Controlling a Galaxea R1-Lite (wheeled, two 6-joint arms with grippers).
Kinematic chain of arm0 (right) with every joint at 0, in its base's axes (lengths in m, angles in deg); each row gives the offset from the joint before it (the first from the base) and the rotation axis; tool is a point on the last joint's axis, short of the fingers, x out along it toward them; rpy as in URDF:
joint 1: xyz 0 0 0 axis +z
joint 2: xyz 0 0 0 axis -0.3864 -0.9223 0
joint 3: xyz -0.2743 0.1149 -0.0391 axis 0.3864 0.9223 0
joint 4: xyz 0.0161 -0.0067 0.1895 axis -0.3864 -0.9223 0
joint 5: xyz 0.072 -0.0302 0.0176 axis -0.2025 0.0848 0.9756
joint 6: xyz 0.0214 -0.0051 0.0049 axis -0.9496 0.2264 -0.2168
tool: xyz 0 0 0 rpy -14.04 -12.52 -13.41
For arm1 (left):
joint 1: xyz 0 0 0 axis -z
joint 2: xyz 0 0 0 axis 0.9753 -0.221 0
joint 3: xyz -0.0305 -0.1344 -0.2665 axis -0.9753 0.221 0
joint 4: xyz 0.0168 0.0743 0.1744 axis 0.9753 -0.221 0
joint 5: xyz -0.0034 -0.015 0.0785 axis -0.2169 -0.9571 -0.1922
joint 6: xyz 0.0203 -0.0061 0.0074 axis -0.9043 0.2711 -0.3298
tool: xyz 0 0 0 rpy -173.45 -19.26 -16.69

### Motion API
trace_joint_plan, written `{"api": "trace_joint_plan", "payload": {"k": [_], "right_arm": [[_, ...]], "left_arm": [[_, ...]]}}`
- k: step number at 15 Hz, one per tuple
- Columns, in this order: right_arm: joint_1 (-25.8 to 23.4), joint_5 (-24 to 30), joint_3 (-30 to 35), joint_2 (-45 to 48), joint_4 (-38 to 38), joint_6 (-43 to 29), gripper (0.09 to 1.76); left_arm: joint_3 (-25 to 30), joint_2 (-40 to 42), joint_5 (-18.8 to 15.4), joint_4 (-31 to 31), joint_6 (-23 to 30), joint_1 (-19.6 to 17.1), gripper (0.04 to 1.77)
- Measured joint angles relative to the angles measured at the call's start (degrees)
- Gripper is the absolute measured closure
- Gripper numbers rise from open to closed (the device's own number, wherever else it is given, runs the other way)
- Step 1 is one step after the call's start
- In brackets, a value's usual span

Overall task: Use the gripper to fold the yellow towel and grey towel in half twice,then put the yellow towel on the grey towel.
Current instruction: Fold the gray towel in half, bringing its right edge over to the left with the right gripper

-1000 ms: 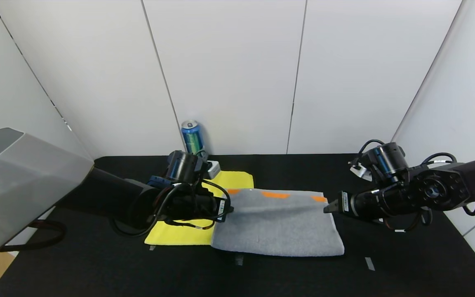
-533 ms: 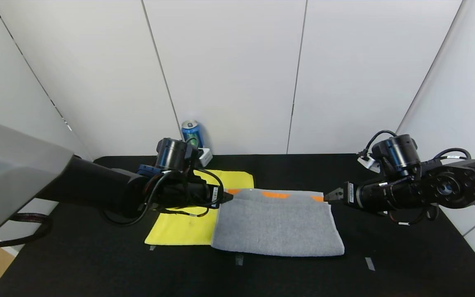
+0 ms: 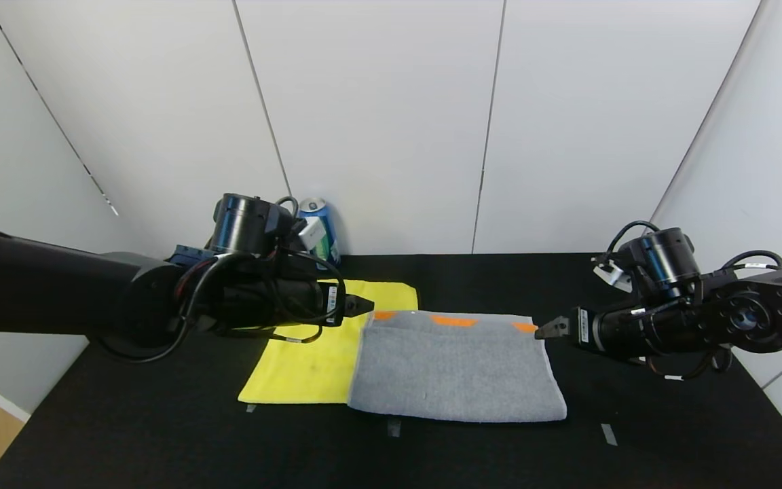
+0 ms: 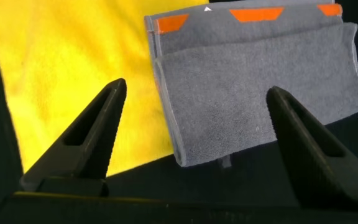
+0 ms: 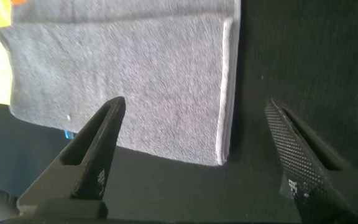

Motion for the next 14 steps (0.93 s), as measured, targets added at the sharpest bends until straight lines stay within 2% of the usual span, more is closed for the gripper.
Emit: {"api": "trace_joint_plan", "payload": {"k": [6,14], "right_arm": [[1.21,-0.13,1.35,-3.12,0.22,-0.33,0.18],[2.82,-0.26,0.52,-8.28,1.99,-0.48,0.15]], "left_arm": [[2.8,3.06,-0.16,0.05,2.35,-1.16,0.15],[3.94,3.75,-0.32,0.3,1.85,-1.0,0.12]]}}
